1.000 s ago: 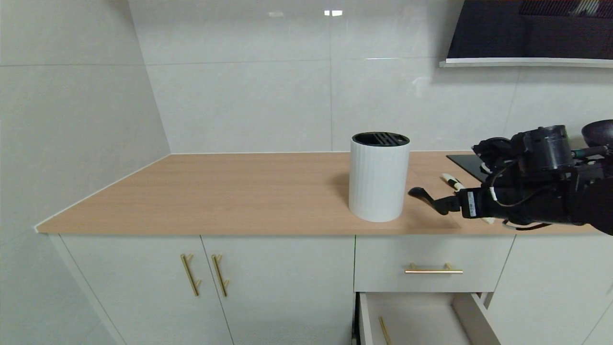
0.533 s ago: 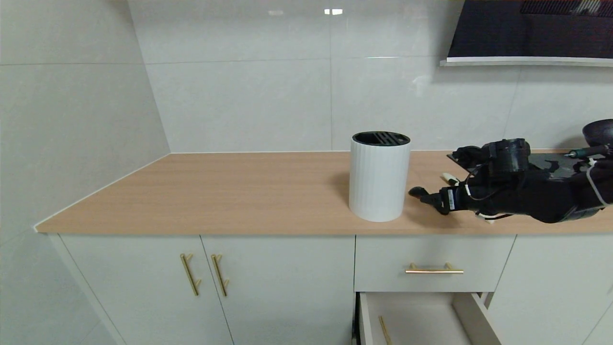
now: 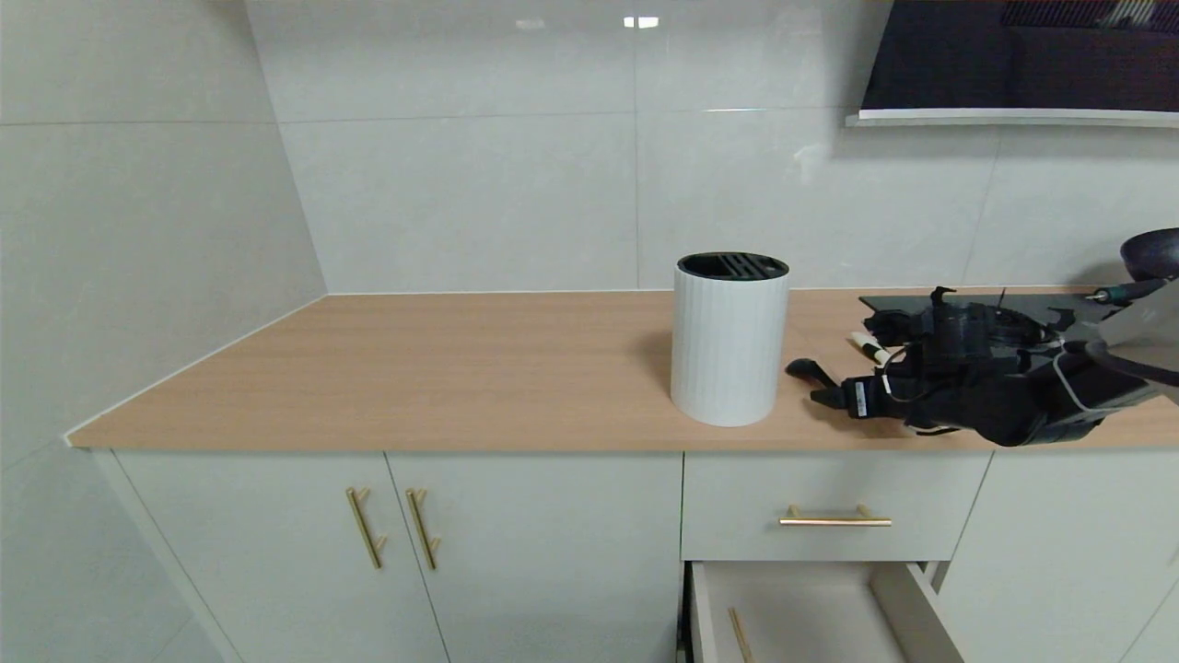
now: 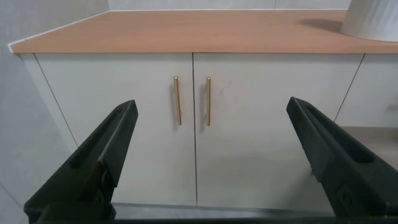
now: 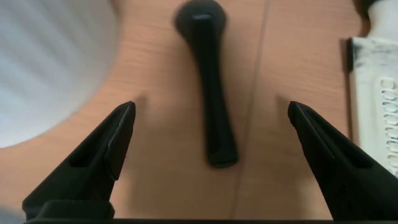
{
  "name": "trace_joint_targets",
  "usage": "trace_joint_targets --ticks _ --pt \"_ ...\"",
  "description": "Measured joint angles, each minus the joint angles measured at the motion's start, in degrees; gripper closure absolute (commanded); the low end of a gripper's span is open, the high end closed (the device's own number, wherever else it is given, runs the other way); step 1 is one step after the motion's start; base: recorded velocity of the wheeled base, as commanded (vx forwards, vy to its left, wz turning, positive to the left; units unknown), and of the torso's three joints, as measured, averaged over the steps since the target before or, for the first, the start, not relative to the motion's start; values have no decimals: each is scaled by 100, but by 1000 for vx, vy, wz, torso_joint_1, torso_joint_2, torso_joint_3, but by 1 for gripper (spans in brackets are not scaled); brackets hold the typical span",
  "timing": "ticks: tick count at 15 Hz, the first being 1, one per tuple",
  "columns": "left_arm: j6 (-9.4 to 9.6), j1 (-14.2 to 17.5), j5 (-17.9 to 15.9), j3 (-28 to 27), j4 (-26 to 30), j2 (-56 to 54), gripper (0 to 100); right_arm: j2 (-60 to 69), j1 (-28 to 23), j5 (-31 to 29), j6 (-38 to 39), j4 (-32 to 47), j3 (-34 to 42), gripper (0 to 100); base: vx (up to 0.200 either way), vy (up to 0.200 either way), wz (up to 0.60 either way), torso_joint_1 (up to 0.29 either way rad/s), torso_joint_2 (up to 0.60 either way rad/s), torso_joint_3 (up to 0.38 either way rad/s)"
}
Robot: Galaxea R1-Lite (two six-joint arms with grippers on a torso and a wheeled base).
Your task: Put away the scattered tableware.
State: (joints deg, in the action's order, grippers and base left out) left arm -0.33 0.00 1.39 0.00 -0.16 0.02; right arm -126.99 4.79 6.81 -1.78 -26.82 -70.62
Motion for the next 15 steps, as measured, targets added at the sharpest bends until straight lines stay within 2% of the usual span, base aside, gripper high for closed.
trace_joint_targets --ticks 5,6,12,15 --pt "0 0 0 0 0 0 0 -200 -6 -9 12 -52 -115 0 0 0 0 0 0 0" --pt "0 0 0 0 0 0 0 -217 -5 -9 11 -57 -121 100 0 0 0 0 0 0" --pt "0 0 0 0 0 0 0 -297 22 -26 48 -46 -179 100 0 0 0 0 0 0" --pt "0 0 0 0 0 0 0 -215 39 -195 361 161 -176 100 0 0 0 0 0 0"
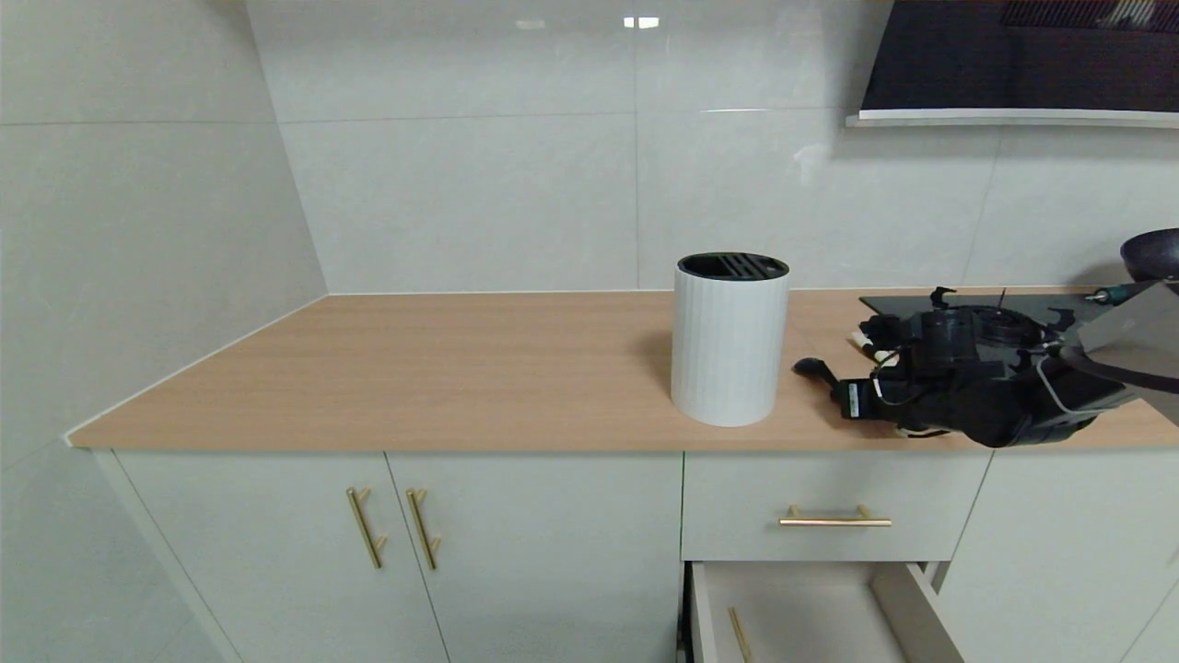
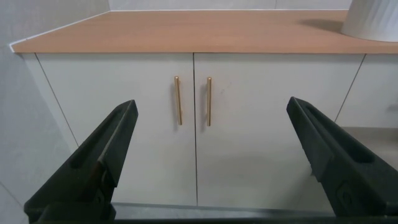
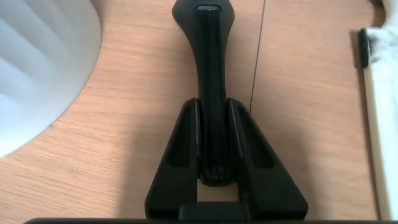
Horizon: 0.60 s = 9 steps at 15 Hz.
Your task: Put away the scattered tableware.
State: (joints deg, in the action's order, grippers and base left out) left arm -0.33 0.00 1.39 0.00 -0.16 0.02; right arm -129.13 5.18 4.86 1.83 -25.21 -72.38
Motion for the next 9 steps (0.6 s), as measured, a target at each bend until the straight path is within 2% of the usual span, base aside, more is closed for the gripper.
trace_joint_targets --ticks 2,5,9 --pt "1 0 0 0 -5 0 0 289 51 -251 328 560 55 100 0 0 0 0 0 0" --pt "1 0 0 0 -5 0 0 1130 195 -317 785 1287 460 100 0 0 0 0 0 0" --pt "1 0 0 0 -5 0 0 2749 451 -315 976 1815 1899 100 0 0 0 0 0 0"
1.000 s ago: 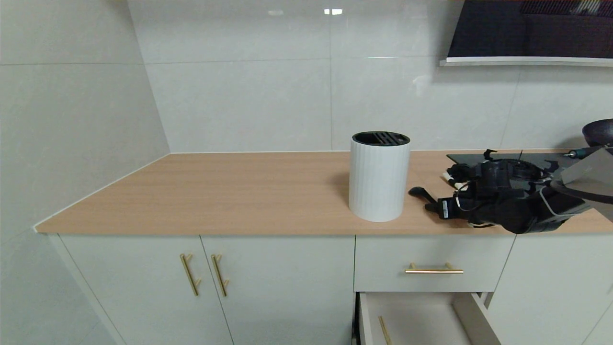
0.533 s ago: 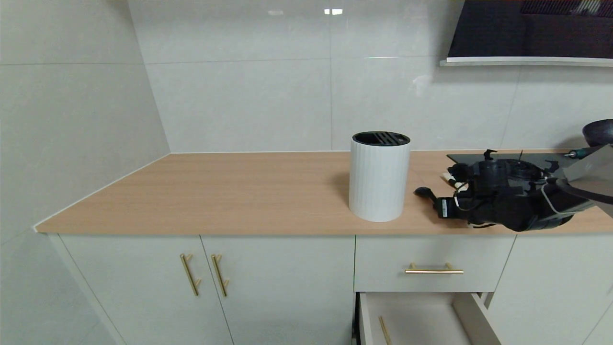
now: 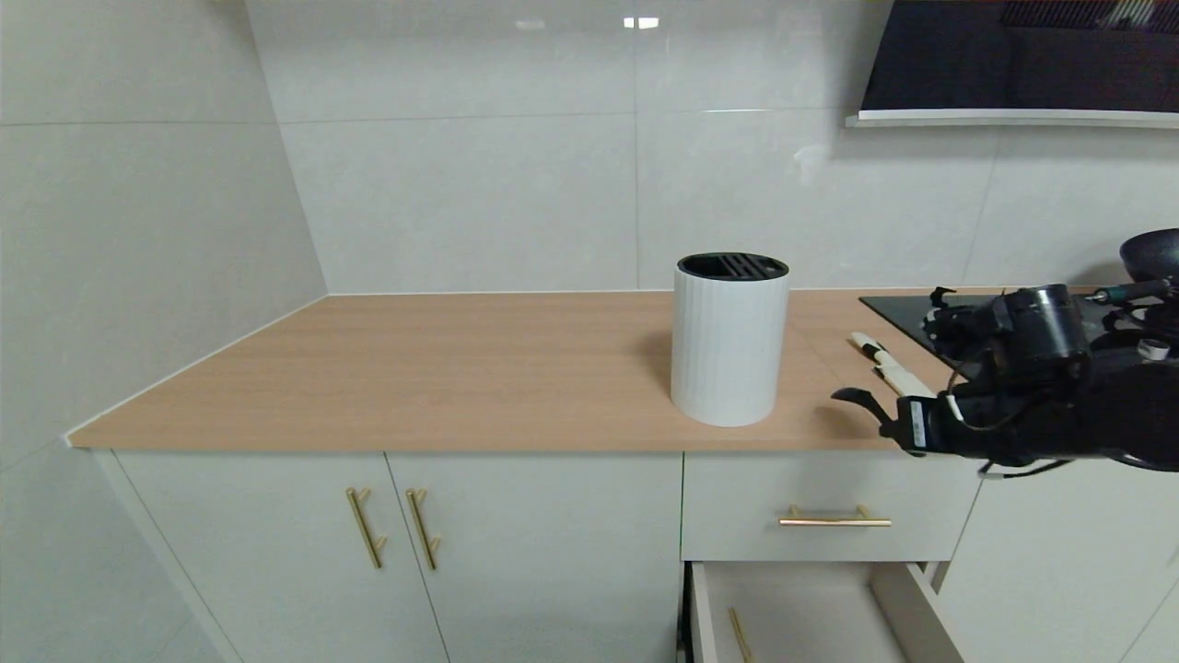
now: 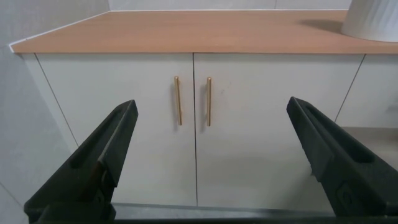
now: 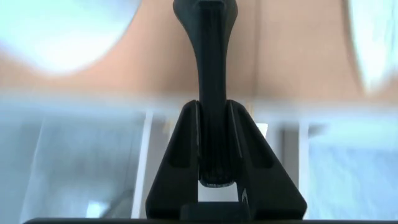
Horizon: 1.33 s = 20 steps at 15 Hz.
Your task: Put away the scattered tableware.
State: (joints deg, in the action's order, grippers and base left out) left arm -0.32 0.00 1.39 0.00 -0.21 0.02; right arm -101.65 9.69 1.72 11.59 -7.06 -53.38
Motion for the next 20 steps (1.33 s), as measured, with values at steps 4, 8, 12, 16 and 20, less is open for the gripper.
trace_joint_targets --ticks 4,8,12,16,20 --pt "-1 0 -2 0 0 0 0 1172 122 82 34 61 1306 100 0 0 0 0 0 0" --pt "0 0 0 0 -1 0 0 1574 386 82 34 37 1830 100 0 0 0 0 0 0" --pt "0 0 0 -5 -6 0 0 1384 507 73 39 22 1877 100 0 0 0 -26 59 34" --pt "0 0 -2 0 -4 0 0 1204 519 71 26 35 1893 100 0 0 0 -177 416 242" --pt "-1 0 -2 0 -1 0 0 1118 522 71 11 41 1915 100 0 0 0 -189 480 286"
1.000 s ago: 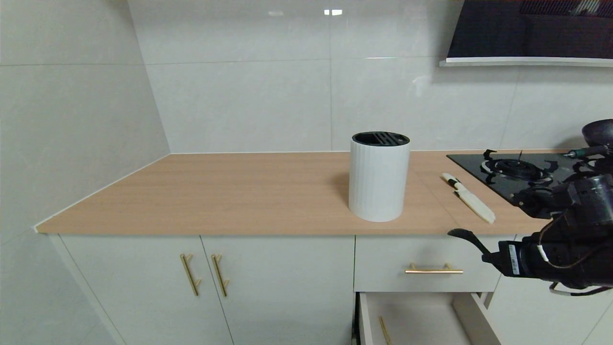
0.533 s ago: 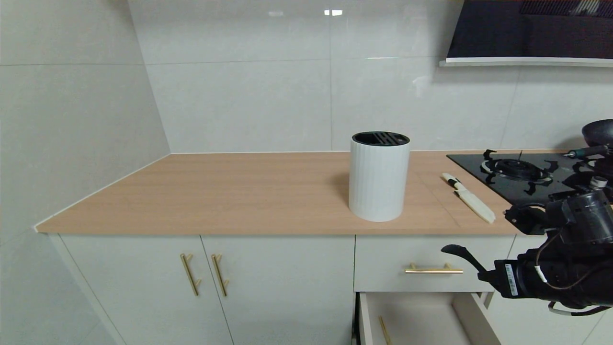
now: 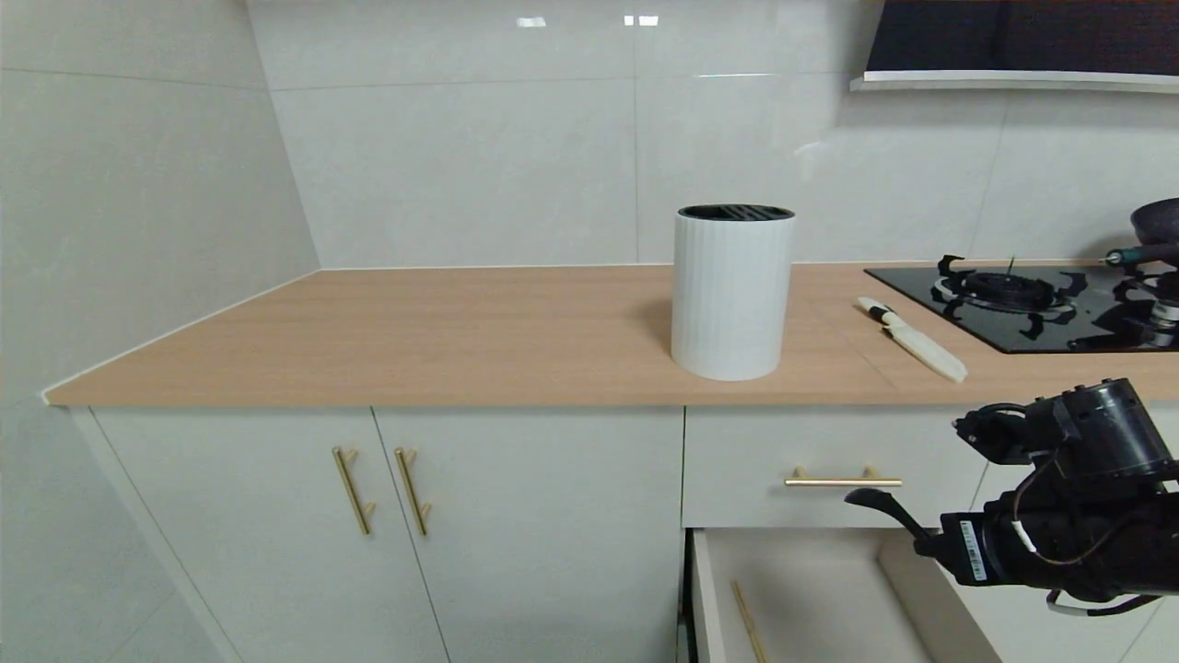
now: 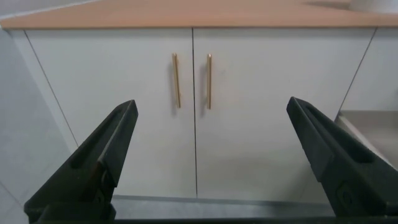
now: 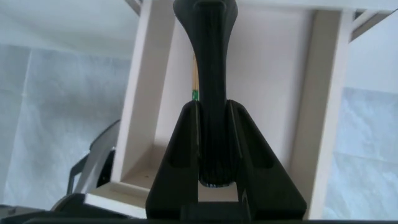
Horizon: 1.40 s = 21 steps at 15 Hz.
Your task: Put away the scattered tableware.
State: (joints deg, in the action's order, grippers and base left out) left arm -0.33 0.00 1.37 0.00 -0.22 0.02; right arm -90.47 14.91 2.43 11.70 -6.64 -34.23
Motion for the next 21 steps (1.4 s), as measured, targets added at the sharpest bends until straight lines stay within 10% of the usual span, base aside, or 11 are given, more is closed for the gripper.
trace_joint_targets --ticks 12,21 --pt "1 0 2 0 0 0 0 -525 9 6 -16 -49 0 100 0 0 0 -107 353 227" --pt "1 0 2 0 0 0 0 -2676 107 -143 0 -2250 135 100 0 0 0 -19 38 28"
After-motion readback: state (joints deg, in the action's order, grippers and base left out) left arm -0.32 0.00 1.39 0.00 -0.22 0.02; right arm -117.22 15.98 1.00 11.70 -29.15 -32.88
